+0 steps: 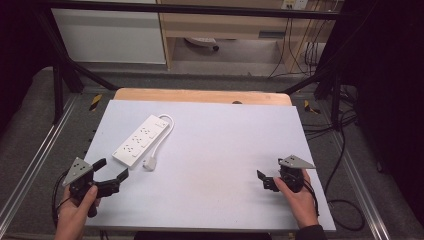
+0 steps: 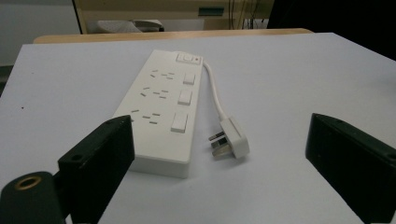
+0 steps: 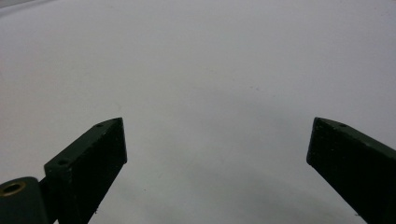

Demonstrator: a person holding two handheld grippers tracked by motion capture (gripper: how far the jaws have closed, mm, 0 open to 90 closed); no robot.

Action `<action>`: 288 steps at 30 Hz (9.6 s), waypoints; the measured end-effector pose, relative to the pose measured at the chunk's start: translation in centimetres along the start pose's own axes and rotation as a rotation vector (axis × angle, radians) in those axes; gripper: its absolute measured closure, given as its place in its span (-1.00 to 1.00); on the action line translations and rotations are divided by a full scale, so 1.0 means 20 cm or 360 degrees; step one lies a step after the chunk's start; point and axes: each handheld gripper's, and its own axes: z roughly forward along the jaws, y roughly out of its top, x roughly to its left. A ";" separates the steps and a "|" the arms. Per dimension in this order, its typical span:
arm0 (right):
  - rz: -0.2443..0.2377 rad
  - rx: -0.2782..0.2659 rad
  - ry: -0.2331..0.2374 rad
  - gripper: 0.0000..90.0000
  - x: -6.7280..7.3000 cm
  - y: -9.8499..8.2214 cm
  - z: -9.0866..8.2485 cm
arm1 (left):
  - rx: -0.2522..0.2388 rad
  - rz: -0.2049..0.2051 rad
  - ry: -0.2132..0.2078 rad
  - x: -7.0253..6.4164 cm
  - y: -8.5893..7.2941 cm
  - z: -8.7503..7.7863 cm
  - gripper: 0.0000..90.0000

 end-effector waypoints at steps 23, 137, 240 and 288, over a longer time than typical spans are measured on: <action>-0.0046 -0.0053 0.0025 -0.87 0.05 0.01 -0.02 | -0.0022 -0.0061 0.0051 -0.01 0.05 0.05 -0.82; -0.0014 -0.0114 0.0100 -0.94 0.08 0.06 -0.04 | 0.0291 -0.0009 0.0192 0.18 0.47 1.04 -0.76; -0.0047 -0.0067 0.0130 -0.92 0.08 0.05 -0.03 | 0.0529 0.0077 0.0086 0.12 0.39 1.21 1.00; -0.0053 -0.0036 0.0125 -0.91 0.09 0.04 -0.02 | 0.0552 0.0114 0.0092 0.11 0.39 1.24 1.00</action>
